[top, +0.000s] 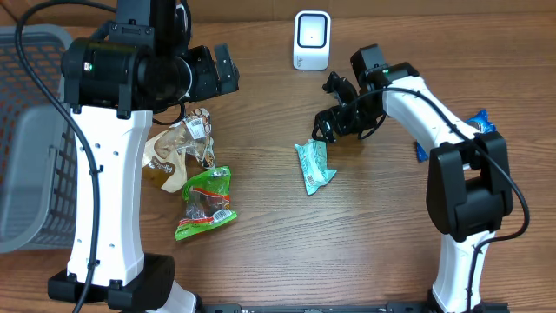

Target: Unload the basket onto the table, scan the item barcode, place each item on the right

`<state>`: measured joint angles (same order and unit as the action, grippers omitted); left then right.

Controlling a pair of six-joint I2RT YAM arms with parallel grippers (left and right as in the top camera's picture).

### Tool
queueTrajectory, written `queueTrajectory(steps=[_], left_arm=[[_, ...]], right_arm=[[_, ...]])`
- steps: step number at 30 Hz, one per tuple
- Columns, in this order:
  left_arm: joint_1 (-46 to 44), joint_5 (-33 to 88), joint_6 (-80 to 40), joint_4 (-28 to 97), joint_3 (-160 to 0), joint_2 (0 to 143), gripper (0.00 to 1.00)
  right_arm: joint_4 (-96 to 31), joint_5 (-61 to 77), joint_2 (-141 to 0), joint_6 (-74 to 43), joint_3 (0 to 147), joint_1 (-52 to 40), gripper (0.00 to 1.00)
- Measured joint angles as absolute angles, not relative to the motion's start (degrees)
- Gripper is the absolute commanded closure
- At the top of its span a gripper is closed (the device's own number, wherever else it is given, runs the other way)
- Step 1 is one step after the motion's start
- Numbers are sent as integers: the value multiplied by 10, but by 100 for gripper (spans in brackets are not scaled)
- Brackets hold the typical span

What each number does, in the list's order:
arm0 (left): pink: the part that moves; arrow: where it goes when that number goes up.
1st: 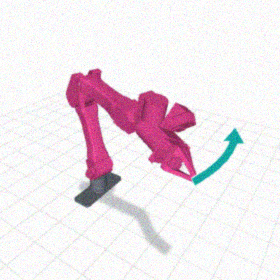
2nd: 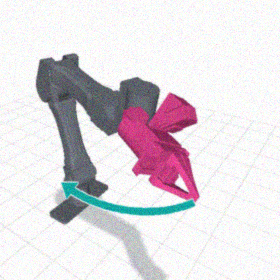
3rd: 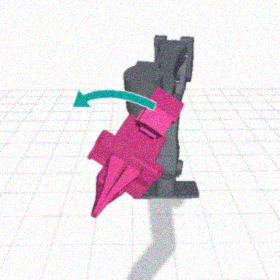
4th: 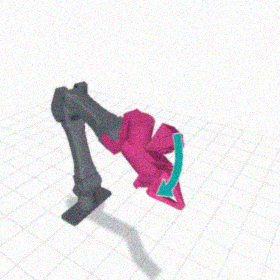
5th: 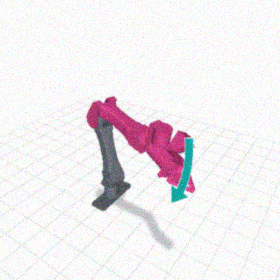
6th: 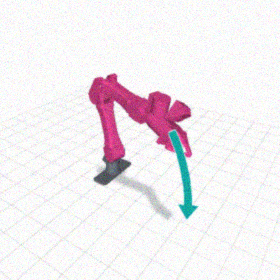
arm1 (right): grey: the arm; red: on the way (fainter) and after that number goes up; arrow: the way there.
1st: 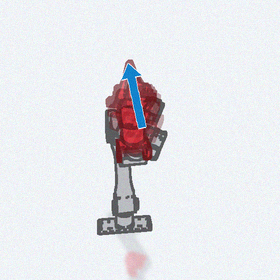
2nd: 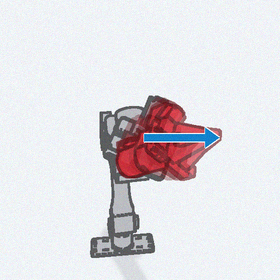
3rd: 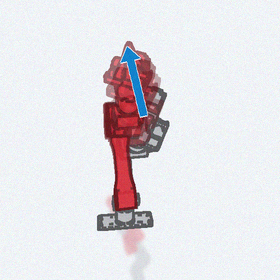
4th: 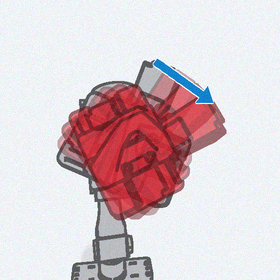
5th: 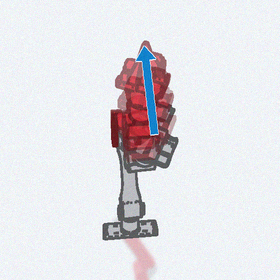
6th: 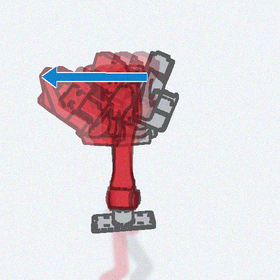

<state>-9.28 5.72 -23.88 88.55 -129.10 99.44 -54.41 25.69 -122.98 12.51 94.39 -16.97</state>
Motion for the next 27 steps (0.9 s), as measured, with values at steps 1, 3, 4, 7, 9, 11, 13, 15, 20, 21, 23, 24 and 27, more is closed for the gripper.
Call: queueTrajectory(steps=[1, 3, 4, 7, 9, 11, 13, 15, 20, 21, 23, 24, 27], left_arm=[[-93, 57, -239, 886, -1291, 994, 0], [-93, 57, -239, 886, -1291, 994, 0], [-93, 57, -239, 886, -1291, 994, 0], [-93, 57, -239, 886, -1291, 994, 1], [-93, 57, -239, 886, -1291, 994, 0], [-93, 57, -239, 886, -1291, 994, 0], [-93, 57, -239, 886, -1291, 994, 1], [-93, 57, -239, 886, -1291, 994, 0], [-93, 57, -239, 886, -1291, 994, 0], [-93, 57, -239, 886, -1291, 994, 0], [-93, 57, -239, 886, -1291, 994, 0], [-93, 57, -239, 886, -1291, 994, 0], [-93, 57, -239, 886, -1291, 994, 0]], right_arm=[[-542, 258, -1232, 127, 944, -171, 3], [-538, 268, -1242, 130, 944, -175, 5], [-537, 277, -1248, 134, 944, -178, 8], [-533, 296, -1263, 140, 944, -183, 25], [-531, 311, -1279, 145, 944, -189, 41], [-534, 319, -1282, 146, 944, -192, 58], [-542, 327, -1289, 149, 944, -193, 70], [-551, 334, -1294, 143, 944, -192, 81], [-622, 343, -1296, 124, 961, -179, 96], [-644, 344, -1298, 122, 970, -174, 96], [-677, 356, -1301, 119, 994, -159, 96], [-692, 366, -1302, 118, 1006, -151, 96], [-730, 419, -1302, 116, 1056, -125, 96]])
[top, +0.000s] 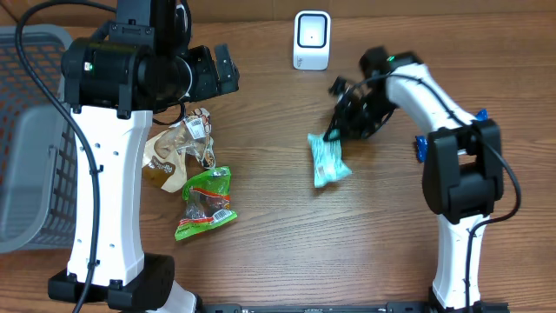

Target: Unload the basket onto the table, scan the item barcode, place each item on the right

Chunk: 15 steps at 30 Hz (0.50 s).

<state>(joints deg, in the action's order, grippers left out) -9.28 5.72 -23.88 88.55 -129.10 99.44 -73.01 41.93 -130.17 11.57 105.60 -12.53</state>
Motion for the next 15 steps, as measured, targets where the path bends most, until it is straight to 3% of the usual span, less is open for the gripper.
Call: queueTrajectory(steps=[15], left_arm=[[-93, 57, -239, 886, -1291, 994, 0]], right_arm=[[-733, 633, -1225, 22, 1107, -52, 96]])
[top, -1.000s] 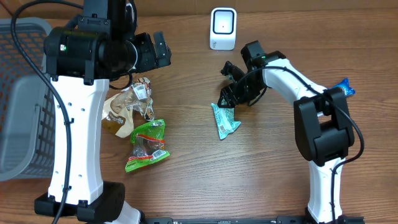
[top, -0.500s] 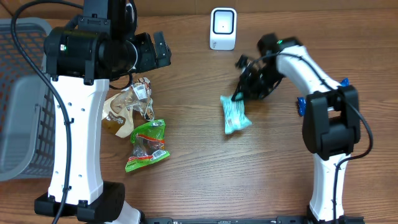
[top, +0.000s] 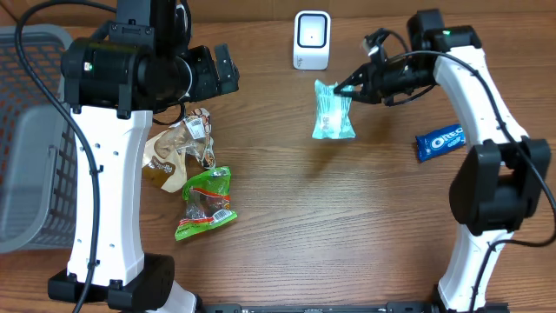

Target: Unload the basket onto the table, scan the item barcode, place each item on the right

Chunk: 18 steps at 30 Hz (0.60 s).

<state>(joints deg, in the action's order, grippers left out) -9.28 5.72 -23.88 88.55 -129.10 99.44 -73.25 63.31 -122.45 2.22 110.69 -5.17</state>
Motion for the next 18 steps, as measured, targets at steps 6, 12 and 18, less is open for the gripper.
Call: queueTrajectory(steps=[6, 12, 18], left_arm=[[-93, 57, -239, 886, -1291, 994, 0], [-93, 57, -239, 886, -1291, 994, 0], [-93, 57, -239, 886, -1291, 994, 0]], right_arm=[[-714, 625, -1159, 1, 1107, -40, 96], [-714, 566, -1030, -20, 1107, -22, 96], [-633, 514, -922, -72, 1061, -20, 96]])
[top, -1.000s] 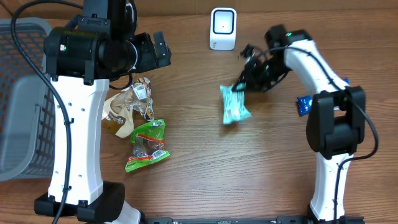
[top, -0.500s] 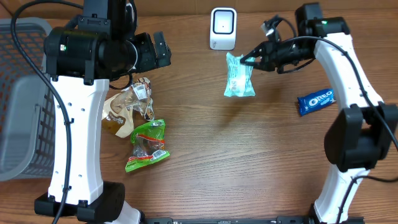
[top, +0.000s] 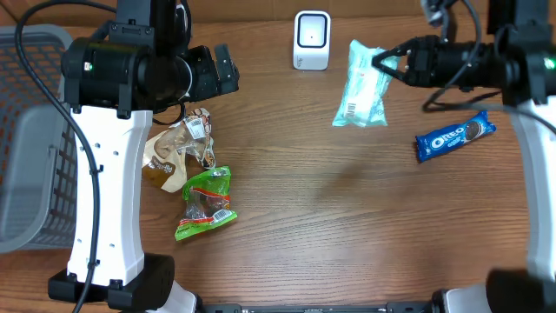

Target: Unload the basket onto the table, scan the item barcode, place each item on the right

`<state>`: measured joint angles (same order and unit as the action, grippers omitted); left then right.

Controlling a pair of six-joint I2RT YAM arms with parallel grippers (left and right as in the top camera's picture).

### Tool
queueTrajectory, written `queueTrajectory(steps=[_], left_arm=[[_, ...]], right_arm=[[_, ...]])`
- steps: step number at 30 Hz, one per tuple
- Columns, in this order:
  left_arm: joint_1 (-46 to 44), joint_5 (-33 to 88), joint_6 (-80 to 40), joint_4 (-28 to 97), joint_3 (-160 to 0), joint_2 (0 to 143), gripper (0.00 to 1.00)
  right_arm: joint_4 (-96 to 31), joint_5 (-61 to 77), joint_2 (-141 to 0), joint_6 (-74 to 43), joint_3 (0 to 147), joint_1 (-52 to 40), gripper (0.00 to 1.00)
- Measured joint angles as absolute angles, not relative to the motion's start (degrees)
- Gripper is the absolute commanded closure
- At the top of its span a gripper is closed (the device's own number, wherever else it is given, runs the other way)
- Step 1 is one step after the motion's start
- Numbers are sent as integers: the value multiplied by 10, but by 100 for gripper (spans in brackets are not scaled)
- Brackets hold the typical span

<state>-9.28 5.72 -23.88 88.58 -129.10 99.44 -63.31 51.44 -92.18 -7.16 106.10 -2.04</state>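
Note:
A pale teal snack pouch (top: 361,85) hangs in the air right of the white barcode scanner (top: 312,40), a barcode label showing on its lower left. My right gripper (top: 382,61) is shut on the pouch's upper right edge, the arm reaching in from the right. My left gripper (top: 226,71) hovers at the back left above a pile of snacks; its fingers look spread with nothing between them.
A brown bag (top: 178,148) and a green packet (top: 206,203) lie at the left. A blue Oreo pack (top: 453,137) lies at the right. A grey basket (top: 26,139) stands at the far left edge.
The right gripper has risen and shifted right with the teal pouch, which now hangs larger in view and farther right of the scanner. The left arm has not moved.
The teal pouch lay on the table mid-right with the right gripper down at its upper end. Then the gripper was shut on it and the pouch shifted. Later it hung just below the scanner, and now it is held higher, right of the scanner.

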Motion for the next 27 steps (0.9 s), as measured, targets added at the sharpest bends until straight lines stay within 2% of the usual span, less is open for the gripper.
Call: queueTrajectory(steps=[3, 10, 13, 18, 23, 27], left_arm=[[-93, 57, -239, 886, -1291, 994, 0], [-93, 57, -239, 886, -1291, 994, 0], [-93, 57, -239, 886, -1291, 994, 0], [-93, 57, -239, 886, -1291, 994, 0], [-93, 57, -239, 886, -1291, 994, 0], [-93, 57, -239, 886, -1291, 994, 0]], right_arm=[[-529, 496, -873, -114, 968, -20, 96], [-144, 444, -780, -287, 621, -19, 96], [-24, 409, -776, -368, 489, -26, 96], [4, 330, -805, -432, 378, -70, 96], [19, 294, -875, -448, 366, -106, 96], [77, 286, -902, -467, 365, -107, 96]])
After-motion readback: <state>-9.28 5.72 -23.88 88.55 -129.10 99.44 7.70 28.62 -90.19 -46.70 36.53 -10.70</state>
